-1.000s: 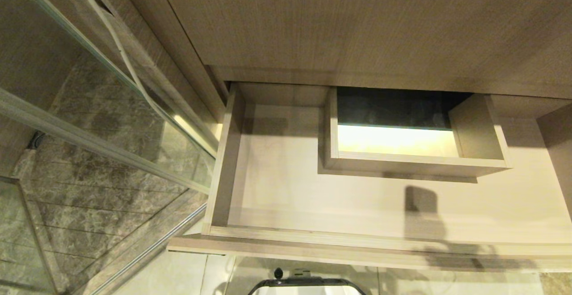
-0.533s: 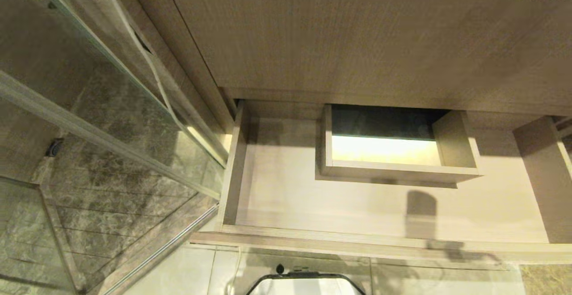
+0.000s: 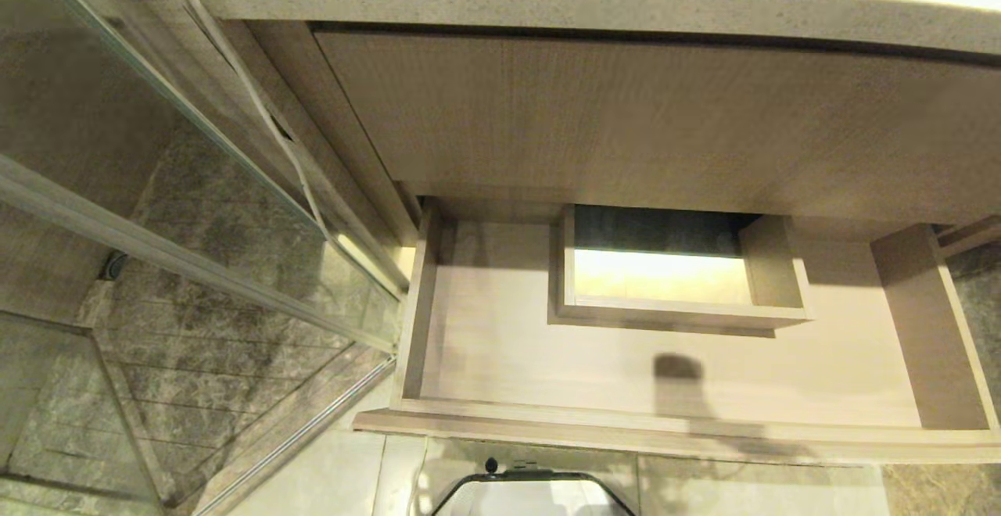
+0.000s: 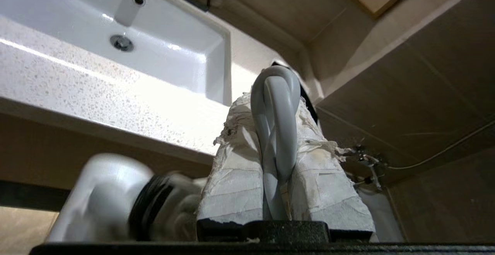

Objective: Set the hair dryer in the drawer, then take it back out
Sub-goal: Place it on the countertop

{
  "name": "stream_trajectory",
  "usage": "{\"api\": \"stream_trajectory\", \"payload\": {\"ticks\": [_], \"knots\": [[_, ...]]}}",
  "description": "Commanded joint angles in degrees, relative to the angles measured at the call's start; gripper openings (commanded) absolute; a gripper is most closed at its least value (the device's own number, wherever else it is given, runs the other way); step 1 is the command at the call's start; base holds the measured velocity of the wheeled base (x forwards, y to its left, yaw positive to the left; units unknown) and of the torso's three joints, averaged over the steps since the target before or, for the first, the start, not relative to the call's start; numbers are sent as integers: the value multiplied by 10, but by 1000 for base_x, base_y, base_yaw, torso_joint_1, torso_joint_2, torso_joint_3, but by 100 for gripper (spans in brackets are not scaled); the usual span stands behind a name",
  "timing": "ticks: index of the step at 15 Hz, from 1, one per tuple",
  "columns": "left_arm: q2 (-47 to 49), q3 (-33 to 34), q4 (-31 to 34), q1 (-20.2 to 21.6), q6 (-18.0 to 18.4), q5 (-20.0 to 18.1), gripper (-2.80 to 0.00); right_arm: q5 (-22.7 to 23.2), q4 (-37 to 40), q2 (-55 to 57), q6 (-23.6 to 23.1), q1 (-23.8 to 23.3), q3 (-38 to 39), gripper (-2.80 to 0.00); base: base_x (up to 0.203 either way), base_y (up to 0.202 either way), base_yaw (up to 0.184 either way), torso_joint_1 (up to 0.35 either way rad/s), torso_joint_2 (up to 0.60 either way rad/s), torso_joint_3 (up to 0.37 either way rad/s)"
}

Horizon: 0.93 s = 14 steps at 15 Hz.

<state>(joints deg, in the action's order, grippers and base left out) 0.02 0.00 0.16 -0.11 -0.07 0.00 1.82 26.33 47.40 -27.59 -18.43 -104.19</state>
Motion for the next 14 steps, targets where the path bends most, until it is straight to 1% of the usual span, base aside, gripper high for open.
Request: {"api": "stream_trajectory", "payload": {"ticks": [1, 11, 12, 14], "knots": [[0, 1, 0, 0, 0, 0, -280, 0, 3, -7, -2, 0, 7, -280, 0, 0, 0, 304, -548, -244], [0, 1, 0, 0, 0, 0, -280, 0, 3, -6, -2, 0, 7, -280, 0, 0, 0, 299, -567, -272], [0, 1, 0, 0, 0, 0, -280, 0, 3, -6, -2, 0, 11, -280, 0, 0, 0, 173, -385, -148], [0, 0, 0, 0, 0, 0, -280, -1, 4, -6, -2, -1, 17, -280, 0, 0, 0, 43, -70, -40]]}}
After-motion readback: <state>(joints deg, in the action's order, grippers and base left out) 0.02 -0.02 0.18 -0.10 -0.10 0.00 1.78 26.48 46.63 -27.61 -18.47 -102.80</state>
